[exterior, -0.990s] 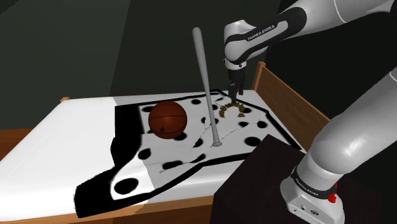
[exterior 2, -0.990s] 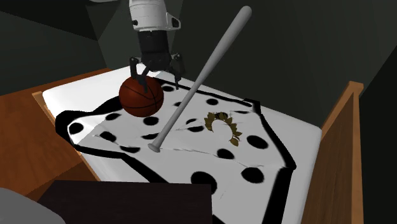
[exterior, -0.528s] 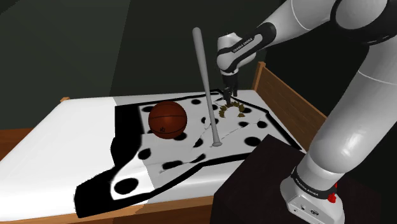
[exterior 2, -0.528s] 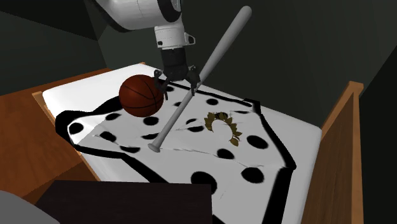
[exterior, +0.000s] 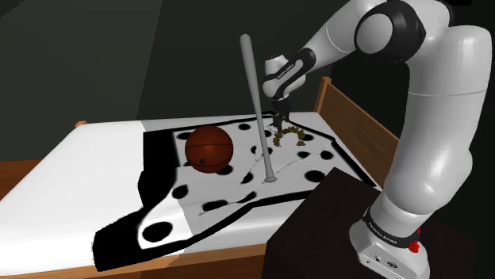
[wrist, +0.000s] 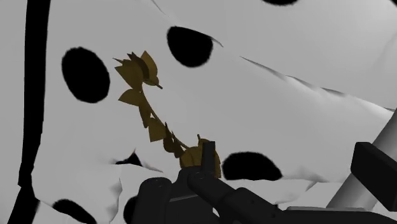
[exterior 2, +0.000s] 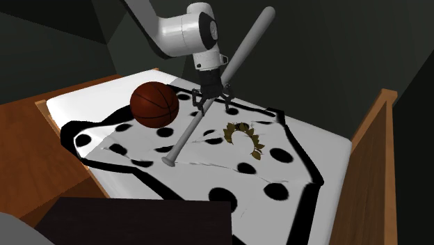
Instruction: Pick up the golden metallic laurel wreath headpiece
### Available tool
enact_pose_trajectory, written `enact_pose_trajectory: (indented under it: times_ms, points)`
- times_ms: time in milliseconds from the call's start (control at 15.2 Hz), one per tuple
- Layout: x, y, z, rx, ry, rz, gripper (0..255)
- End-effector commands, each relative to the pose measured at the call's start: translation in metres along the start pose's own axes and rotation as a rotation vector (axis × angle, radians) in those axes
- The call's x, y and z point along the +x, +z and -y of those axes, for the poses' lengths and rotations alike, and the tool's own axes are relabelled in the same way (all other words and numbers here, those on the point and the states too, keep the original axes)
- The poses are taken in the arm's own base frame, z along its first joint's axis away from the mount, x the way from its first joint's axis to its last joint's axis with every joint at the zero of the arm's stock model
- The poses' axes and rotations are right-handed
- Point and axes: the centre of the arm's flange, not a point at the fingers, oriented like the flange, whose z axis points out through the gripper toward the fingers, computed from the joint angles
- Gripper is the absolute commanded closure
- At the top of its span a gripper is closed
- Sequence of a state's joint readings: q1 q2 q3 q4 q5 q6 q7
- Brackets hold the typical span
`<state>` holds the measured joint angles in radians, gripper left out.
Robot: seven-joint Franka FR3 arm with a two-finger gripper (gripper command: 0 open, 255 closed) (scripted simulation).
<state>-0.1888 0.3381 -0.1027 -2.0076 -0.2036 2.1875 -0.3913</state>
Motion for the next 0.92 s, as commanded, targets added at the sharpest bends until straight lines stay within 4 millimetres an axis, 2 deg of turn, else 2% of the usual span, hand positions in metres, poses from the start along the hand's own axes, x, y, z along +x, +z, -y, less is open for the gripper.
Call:
enact_pose_trajectory:
  times_ms: [0, 462, 858]
  points:
    - [0.015, 0.017, -0.014, -0.011, -0.002, 0.003, 0]
    - [0.067, 0.062, -0.063, -0.044, -0.008, 0.012, 0]
    - [0.074, 0.093, -0.06, -0.044, -0.008, 0.012, 0]
